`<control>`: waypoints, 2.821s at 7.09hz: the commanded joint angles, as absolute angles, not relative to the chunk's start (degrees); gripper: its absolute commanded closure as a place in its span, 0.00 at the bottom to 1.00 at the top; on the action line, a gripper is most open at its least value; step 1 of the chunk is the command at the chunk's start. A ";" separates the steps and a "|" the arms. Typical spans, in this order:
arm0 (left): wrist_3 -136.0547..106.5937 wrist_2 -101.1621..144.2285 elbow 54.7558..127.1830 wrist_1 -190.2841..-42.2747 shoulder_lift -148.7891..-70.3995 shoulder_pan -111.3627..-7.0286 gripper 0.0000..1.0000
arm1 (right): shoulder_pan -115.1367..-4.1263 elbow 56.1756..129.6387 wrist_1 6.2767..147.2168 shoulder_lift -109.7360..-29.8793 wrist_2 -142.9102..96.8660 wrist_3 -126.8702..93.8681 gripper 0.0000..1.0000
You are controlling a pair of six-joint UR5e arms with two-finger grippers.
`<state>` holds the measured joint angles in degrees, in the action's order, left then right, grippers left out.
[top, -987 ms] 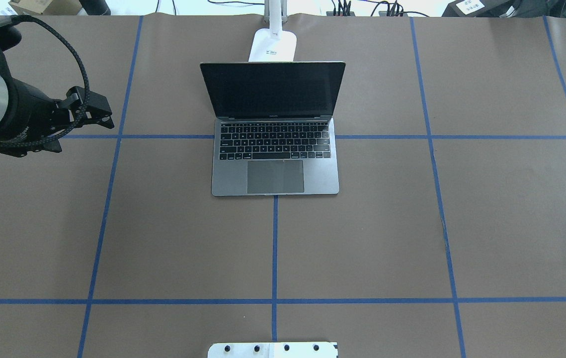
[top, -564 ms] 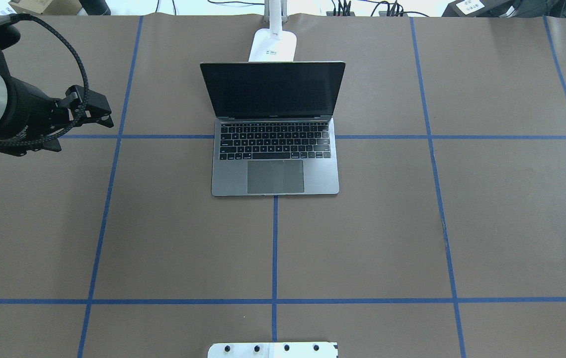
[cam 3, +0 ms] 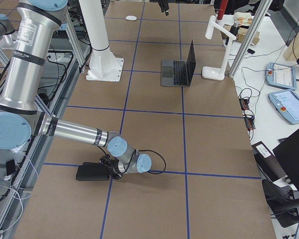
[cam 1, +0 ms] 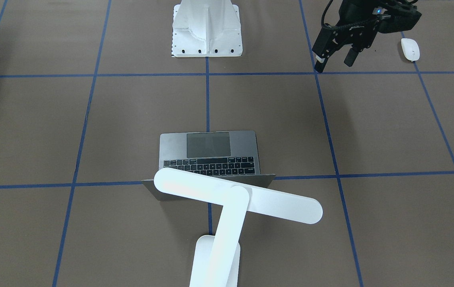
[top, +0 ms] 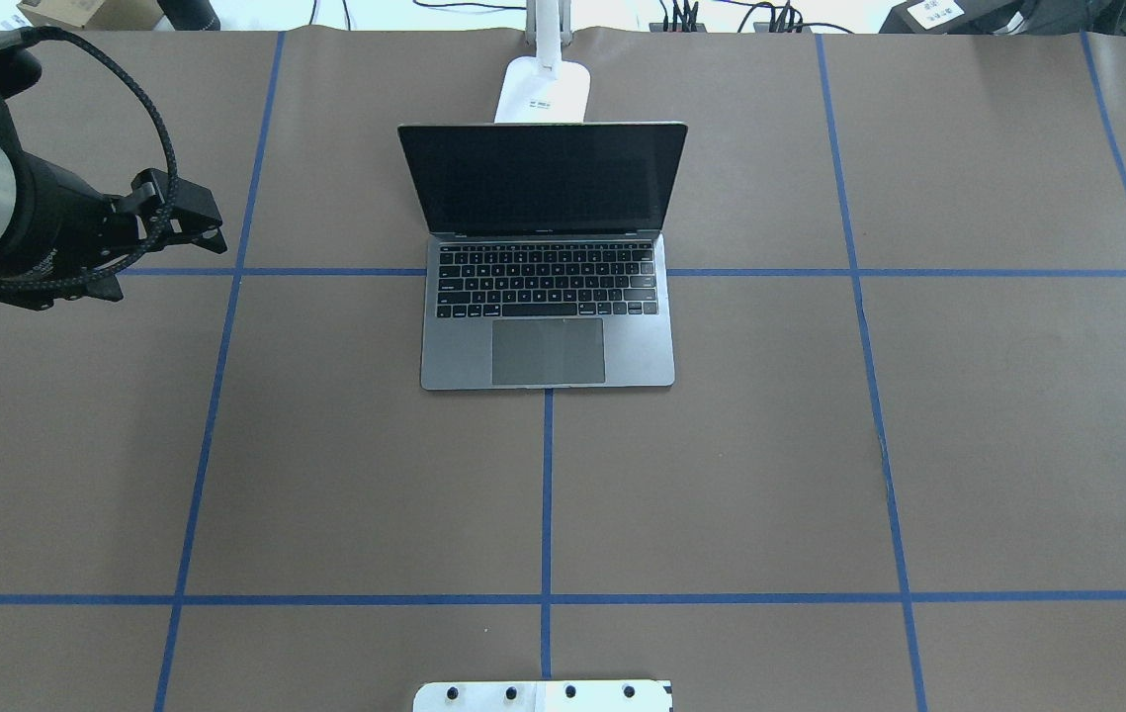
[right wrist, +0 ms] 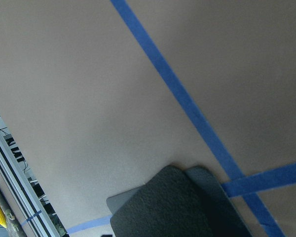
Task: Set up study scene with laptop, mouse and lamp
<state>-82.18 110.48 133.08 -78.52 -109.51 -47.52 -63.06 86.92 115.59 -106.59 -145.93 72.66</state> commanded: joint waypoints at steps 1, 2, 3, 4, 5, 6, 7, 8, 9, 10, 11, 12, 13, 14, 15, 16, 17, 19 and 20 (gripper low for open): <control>-82.18 110.48 133.24 -78.40 -110.21 -47.81 0.00 | -62.67 86.40 115.75 -106.61 -146.25 73.04 0.27; -82.26 110.48 133.33 -78.31 -110.39 -47.90 0.00 | -62.06 86.40 115.75 -106.70 -146.95 72.95 0.27; -82.27 110.48 133.33 -78.31 -110.39 -47.90 0.00 | -61.27 86.40 115.75 -106.87 -147.82 72.95 0.27; -82.27 110.48 133.33 -78.31 -110.39 -47.99 0.00 | -60.48 86.40 115.75 -107.05 -149.31 73.04 0.27; -82.27 110.48 133.33 -78.31 -110.39 -47.99 0.00 | -59.95 86.48 115.75 -107.05 -149.85 73.04 0.28; -82.27 110.48 133.42 -78.31 -110.39 -48.08 0.00 | -59.42 86.48 115.75 -107.05 -151.25 72.95 0.29; -82.27 110.48 133.59 -78.31 -110.39 -48.08 0.00 | -59.07 86.48 115.75 -107.05 -151.61 73.04 0.35; -82.27 110.48 133.68 -78.22 -110.39 -48.08 0.00 | -58.80 86.40 115.75 -107.05 -151.61 73.04 0.56; -82.27 110.48 133.68 -78.22 -110.39 -48.08 0.00 | -58.62 86.40 115.75 -107.14 -151.61 73.04 0.86; -82.27 110.48 133.59 -78.31 -110.39 -48.08 0.00 | -58.54 86.40 115.75 -107.14 -151.61 73.12 1.00; -82.27 110.48 133.59 -78.22 -110.39 -48.08 0.00 | -58.54 86.48 115.66 -107.14 -151.61 73.12 1.00; -82.27 110.48 133.59 -78.31 -110.39 -48.08 0.00 | -58.54 86.66 115.66 -107.14 -151.79 73.13 1.00; -82.27 110.48 133.59 -78.31 -110.39 -48.08 0.00 | -58.54 86.75 115.66 -107.14 -152.74 73.13 1.00; -82.27 110.48 133.59 -78.31 -110.39 -48.08 0.00 | -58.71 87.10 115.84 -107.31 -154.41 73.13 1.00; -82.27 110.48 133.51 -78.31 -110.39 -48.08 0.00 | -58.97 87.62 116.19 -107.84 -157.38 74.00 1.00; -82.27 110.48 133.51 -78.22 -110.39 -48.08 0.00 | -59.32 89.02 116.19 -109.23 -160.81 74.44 1.00; -82.27 110.48 133.42 -78.22 -110.39 -48.08 0.00 | -59.85 90.16 116.19 -110.03 -163.54 74.44 1.00; -82.35 110.57 133.33 -78.22 -110.39 -47.99 0.00 | -61.43 97.86 123.87 -109.43 -163.57 74.18 1.00; -82.44 110.65 133.07 -78.22 -110.30 -47.99 0.00 | -65.26 100.26 127.41 -107.68 -160.00 73.92 1.00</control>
<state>-82.35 110.57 133.30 -78.22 -110.35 -48.03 -62.05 96.42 122.79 -109.10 -162.76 74.18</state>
